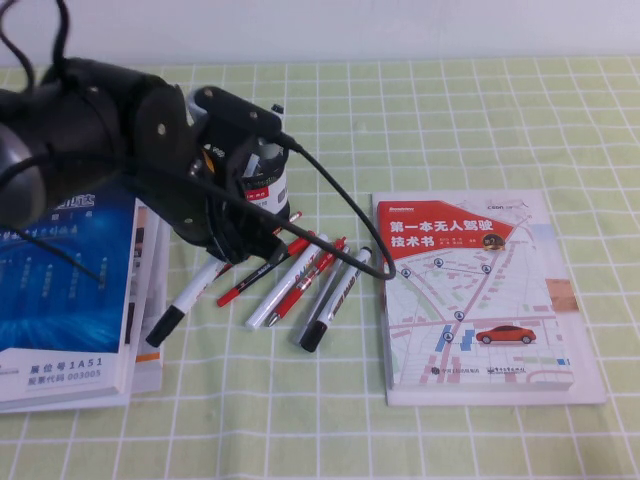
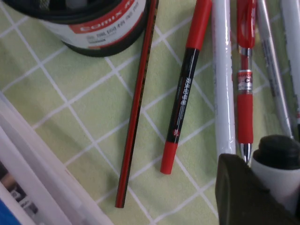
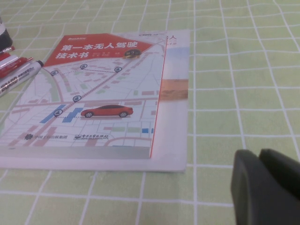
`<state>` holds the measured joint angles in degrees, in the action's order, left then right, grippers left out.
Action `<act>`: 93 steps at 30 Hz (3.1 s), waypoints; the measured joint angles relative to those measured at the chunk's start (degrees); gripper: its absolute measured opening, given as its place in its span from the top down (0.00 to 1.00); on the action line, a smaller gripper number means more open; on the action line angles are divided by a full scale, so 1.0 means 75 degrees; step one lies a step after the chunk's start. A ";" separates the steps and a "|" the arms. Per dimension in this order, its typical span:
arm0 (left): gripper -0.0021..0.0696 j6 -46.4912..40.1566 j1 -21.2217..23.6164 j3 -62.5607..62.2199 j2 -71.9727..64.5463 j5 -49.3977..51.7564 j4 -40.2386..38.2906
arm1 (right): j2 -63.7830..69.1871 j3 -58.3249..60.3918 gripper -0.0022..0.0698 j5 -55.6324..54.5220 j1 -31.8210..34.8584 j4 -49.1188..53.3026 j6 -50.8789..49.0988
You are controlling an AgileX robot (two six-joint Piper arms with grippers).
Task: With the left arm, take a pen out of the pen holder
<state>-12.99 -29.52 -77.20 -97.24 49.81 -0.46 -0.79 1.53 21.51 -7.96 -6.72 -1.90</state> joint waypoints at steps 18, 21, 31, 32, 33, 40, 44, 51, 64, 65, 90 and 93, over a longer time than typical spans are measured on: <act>0.81 -0.0424 -0.0012 -0.1362 -0.2002 -0.0744 -0.0180 | 0.0000 0.0000 0.99 0.0000 0.0000 -0.0140 0.0000; 0.81 -0.0464 -0.0031 -0.1740 -0.2357 -0.0564 -0.0211 | 0.0000 0.0000 0.99 0.0000 0.0000 -0.0146 0.0000; 0.81 -0.0581 -0.0128 -0.2341 -0.3176 -0.0213 -0.0425 | 0.0000 0.0000 0.99 0.0000 0.0000 -0.0159 0.0000; 0.81 -0.0581 -0.0128 -0.2341 -0.3215 -0.0196 -0.0425 | 0.0000 0.0000 0.99 0.0000 0.0000 -0.0159 0.0000; 0.81 -0.0581 -0.0128 -0.2355 -0.3263 -0.0196 -0.0442 | 0.0000 0.0000 0.99 0.0000 0.0000 -0.0159 0.0000; 0.81 -0.0581 -0.0128 -0.2426 -0.3396 -0.0243 -0.0442 | 0.0000 0.0000 0.99 0.0000 0.0000 -0.0159 0.0000; 0.81 -0.0581 -0.0128 -0.2446 -0.3414 -0.0247 -0.0442 | 0.0000 0.0000 0.99 0.0000 0.0000 -0.0159 0.0000; 0.80 -0.0581 -0.0128 -0.2452 -0.3414 -0.0247 -0.0442 | 0.0000 0.0000 0.99 0.0000 0.0000 -0.0159 0.0000; 0.39 -0.0093 -0.0170 -0.2452 -0.3036 -0.0051 -0.0128 | 0.0000 0.0000 0.99 0.0000 0.0000 -0.0159 0.0000; 0.39 0.0003 -0.0192 -0.2452 -0.2939 0.0044 -0.0054 | 0.0000 0.0000 0.99 0.0000 0.0000 -0.0159 0.0000; 0.97 0.1034 -0.0887 0.3664 0.4439 -0.2446 -0.0453 | 0.0000 0.0000 0.99 0.0000 0.0000 -0.0164 0.0000; 0.97 0.1216 -0.0887 0.4099 0.5000 -0.2482 -0.0453 | 0.0000 0.0000 0.99 0.0000 0.0000 -0.0164 0.0000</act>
<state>-3.88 -36.17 -46.46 -59.74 31.20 -3.86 -0.79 1.53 21.51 -7.96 -7.95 -1.90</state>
